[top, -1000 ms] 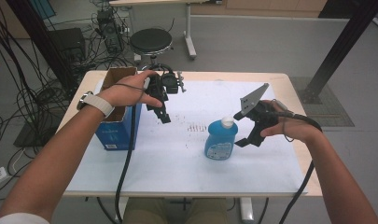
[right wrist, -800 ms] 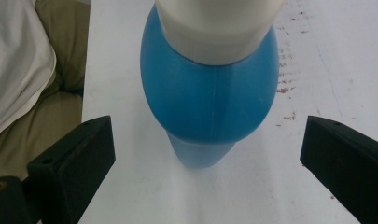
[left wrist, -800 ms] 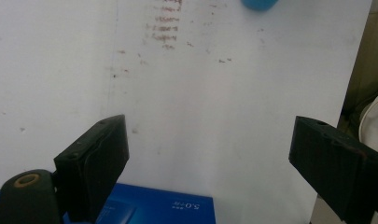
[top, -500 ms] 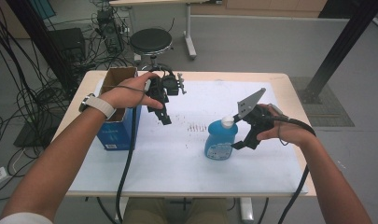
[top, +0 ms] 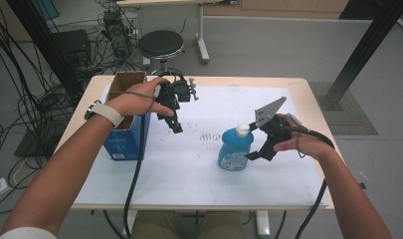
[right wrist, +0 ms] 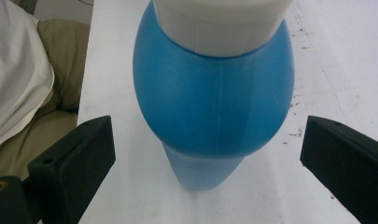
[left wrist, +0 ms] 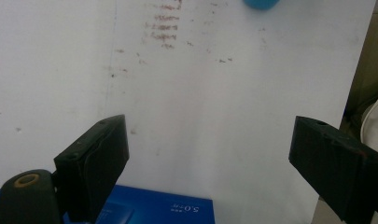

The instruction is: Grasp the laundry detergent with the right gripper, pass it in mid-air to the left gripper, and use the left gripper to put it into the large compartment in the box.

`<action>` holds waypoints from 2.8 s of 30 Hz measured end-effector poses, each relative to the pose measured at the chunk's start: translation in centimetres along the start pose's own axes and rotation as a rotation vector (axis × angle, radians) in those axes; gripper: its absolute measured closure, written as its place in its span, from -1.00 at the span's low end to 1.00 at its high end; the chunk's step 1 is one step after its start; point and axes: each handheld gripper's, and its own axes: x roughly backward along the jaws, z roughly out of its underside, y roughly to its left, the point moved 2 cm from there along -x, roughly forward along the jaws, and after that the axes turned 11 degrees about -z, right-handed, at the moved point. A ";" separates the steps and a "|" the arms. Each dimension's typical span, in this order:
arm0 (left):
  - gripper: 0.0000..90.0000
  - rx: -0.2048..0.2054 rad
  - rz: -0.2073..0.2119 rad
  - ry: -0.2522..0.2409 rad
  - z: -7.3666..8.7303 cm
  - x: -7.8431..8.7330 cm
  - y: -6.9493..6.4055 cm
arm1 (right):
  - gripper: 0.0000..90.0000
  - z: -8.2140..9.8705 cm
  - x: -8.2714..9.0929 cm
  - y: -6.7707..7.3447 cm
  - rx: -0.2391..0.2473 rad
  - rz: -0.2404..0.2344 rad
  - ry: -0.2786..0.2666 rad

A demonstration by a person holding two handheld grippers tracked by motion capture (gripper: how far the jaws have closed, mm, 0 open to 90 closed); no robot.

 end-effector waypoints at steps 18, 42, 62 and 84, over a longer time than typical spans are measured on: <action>-0.72 -0.002 0.009 0.012 0.1 -0.3 -0.1 | -0.92 0.3 -0.3 -0.1 0.000 0.007 -0.024; -0.72 0.002 0.007 0.008 0.2 -0.3 -0.1 | -0.93 0.5 -0.2 0.1 -0.002 0.011 -0.035; -0.72 0.009 0.007 0.003 0.1 -0.4 -0.2 | -0.93 0.5 -0.1 0.1 -0.001 0.014 -0.046; -0.72 0.003 0.007 0.009 0.0 -0.5 -0.3 | -0.93 0.6 -0.2 0.1 -0.005 0.015 -0.047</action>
